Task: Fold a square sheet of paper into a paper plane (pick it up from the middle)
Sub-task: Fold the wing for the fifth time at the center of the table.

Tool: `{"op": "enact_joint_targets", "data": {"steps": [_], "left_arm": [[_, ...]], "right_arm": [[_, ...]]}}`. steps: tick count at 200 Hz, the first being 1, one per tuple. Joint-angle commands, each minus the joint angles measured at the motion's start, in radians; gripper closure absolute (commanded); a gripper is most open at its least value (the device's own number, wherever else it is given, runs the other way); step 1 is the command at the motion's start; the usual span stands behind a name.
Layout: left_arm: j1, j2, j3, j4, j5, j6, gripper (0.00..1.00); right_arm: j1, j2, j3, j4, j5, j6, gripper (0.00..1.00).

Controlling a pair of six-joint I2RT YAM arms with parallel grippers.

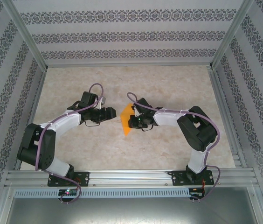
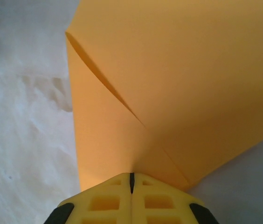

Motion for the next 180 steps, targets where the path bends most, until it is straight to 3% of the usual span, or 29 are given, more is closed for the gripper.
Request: {"op": "enact_joint_targets", "data": {"steps": [1, 71, 180], "left_arm": [[0.012, 0.029, -0.022, 0.078, 0.054, -0.042, 0.31], [-0.026, 0.086, -0.017, 0.174, 0.056, -0.114, 0.33], [-0.133, 0.26, 0.066, 0.3, -0.025, -0.231, 0.44]], "right_arm": [[-0.017, -0.009, -0.051, 0.076, -0.042, 0.003, 0.97], [-0.066, -0.014, -0.236, 0.379, -0.164, 0.104, 1.0], [-0.076, -0.008, -0.259, 0.367, -0.152, 0.074, 1.0]]}}
